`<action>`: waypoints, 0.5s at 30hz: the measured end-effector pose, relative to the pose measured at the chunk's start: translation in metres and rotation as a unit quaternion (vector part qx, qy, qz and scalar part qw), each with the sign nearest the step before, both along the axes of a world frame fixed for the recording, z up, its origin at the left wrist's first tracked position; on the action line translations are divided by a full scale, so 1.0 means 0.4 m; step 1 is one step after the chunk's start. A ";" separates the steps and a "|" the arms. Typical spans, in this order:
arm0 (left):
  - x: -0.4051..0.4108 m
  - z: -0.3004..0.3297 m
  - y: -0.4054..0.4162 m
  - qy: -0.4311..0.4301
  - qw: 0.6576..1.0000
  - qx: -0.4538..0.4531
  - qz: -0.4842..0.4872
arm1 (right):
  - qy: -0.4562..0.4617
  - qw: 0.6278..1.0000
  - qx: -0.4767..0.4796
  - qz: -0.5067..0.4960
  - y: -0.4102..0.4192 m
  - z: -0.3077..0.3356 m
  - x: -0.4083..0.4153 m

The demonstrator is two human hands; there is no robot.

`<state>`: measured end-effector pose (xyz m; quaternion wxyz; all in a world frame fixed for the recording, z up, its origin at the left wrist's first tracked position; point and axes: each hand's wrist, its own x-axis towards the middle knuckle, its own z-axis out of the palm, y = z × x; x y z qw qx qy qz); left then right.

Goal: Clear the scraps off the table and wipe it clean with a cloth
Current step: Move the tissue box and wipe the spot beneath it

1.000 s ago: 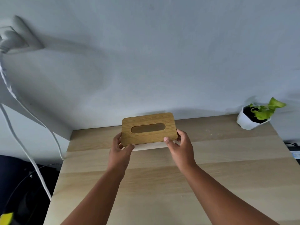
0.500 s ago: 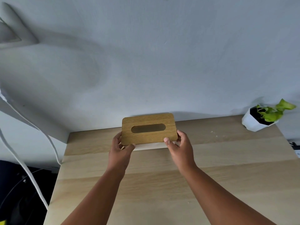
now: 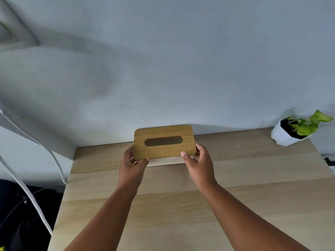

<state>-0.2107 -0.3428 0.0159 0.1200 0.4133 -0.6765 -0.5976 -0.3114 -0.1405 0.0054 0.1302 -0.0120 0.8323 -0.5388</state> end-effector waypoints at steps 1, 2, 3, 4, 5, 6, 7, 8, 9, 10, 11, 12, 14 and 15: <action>-0.002 -0.001 0.000 -0.002 1.000 -0.003 0.002 | 0.000 1.000 0.003 0.003 -0.001 0.000 -0.002; -0.004 -0.002 -0.001 -0.004 1.000 -0.005 0.006 | -0.003 1.000 0.005 0.008 -0.002 0.001 -0.005; -0.005 -0.002 0.000 -0.007 1.000 -0.007 0.010 | -0.005 1.000 0.007 0.012 -0.002 0.001 -0.007; -0.007 -0.003 0.000 -0.011 1.000 -0.010 0.012 | -0.006 1.000 0.009 0.016 -0.003 0.002 -0.009; -0.007 -0.004 0.000 -0.014 1.000 -0.013 0.012 | -0.006 1.000 0.013 0.019 -0.003 0.002 -0.010; -0.007 -0.005 0.000 -0.017 1.000 -0.016 0.012 | -0.007 1.000 0.016 0.021 -0.002 0.003 -0.010; -0.007 -0.006 0.000 -0.019 1.000 -0.020 0.011 | -0.008 1.000 0.019 0.022 -0.003 0.004 -0.010; -0.006 -0.008 -0.001 -0.021 0.999 -0.025 0.009 | -0.009 0.999 0.021 0.024 -0.003 0.005 -0.011; -0.004 -0.008 -0.001 -0.023 0.999 -0.029 0.007 | -0.010 0.999 0.023 0.026 -0.003 0.006 -0.011; -0.003 -0.007 -0.001 -0.024 0.999 -0.032 0.006 | -0.012 0.999 0.025 0.029 -0.003 0.006 -0.012; -0.003 -0.006 0.000 -0.023 0.999 -0.035 0.006 | -0.012 0.999 0.028 0.031 -0.002 0.008 -0.013; -0.004 -0.005 0.000 -0.021 0.999 -0.038 0.006 | -0.012 0.999 0.031 0.033 0.000 0.010 -0.014; -0.004 -0.002 0.000 -0.014 0.999 -0.048 0.008 | -0.009 0.999 0.030 0.033 0.005 0.016 -0.014; -0.003 0.000 0.000 -0.010 0.999 -0.051 0.009 | -0.006 0.999 0.029 0.034 0.009 0.020 -0.014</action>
